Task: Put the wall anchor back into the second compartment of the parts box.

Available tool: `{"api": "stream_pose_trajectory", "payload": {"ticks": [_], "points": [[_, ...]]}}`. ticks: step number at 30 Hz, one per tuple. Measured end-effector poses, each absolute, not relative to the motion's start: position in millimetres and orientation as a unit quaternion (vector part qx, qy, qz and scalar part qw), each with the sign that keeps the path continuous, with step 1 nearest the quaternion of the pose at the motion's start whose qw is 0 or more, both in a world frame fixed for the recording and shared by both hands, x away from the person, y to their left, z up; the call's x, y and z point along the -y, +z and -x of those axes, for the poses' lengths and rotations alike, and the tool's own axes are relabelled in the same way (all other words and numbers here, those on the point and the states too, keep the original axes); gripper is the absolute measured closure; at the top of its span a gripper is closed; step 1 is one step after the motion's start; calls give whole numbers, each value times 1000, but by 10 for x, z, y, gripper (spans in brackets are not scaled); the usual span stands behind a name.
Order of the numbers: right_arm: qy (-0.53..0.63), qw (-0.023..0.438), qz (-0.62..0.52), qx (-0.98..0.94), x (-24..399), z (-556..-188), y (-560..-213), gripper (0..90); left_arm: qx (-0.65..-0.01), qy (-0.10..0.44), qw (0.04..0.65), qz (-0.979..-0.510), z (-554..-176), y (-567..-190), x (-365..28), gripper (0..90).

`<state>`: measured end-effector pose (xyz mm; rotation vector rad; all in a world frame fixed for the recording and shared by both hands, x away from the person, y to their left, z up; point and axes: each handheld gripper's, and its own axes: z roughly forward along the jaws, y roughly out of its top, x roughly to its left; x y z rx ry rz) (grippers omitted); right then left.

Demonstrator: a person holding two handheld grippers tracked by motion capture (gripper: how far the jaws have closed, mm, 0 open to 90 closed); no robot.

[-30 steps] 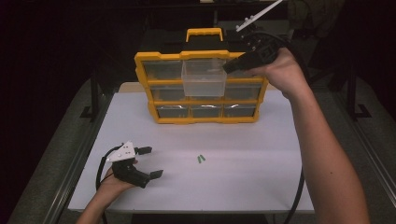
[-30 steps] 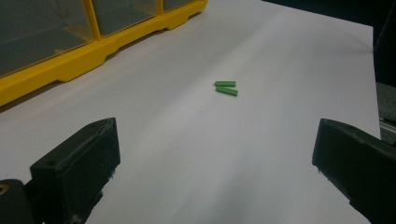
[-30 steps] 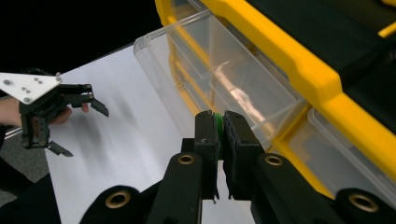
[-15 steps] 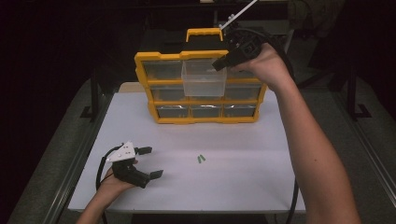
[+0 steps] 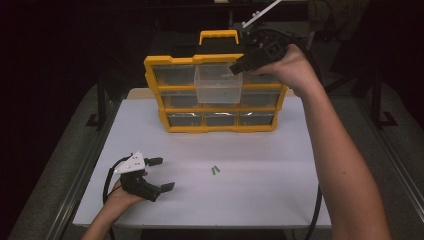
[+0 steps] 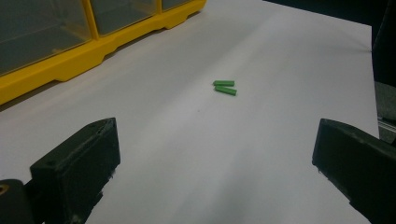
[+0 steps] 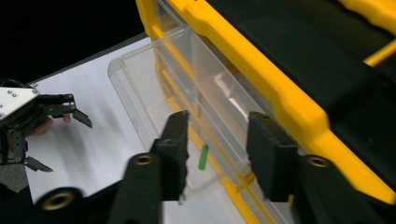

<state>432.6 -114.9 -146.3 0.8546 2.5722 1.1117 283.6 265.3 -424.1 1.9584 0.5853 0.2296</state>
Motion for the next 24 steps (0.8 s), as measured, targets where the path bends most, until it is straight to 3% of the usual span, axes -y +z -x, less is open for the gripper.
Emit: {"api": "stream_pose_trajectory", "payload": {"ticks": [10, 24], "points": [[391, 112, -295, -865, 1415, -4144, -1483, 368, -242, 96, 508, -821, -2842, -4240, -2659, 8], [399, 113, -300, -859, 1535, -3972, -1852, 234, -248, 92, 514, -816, -2835, -4243, -2648, 8]]}}
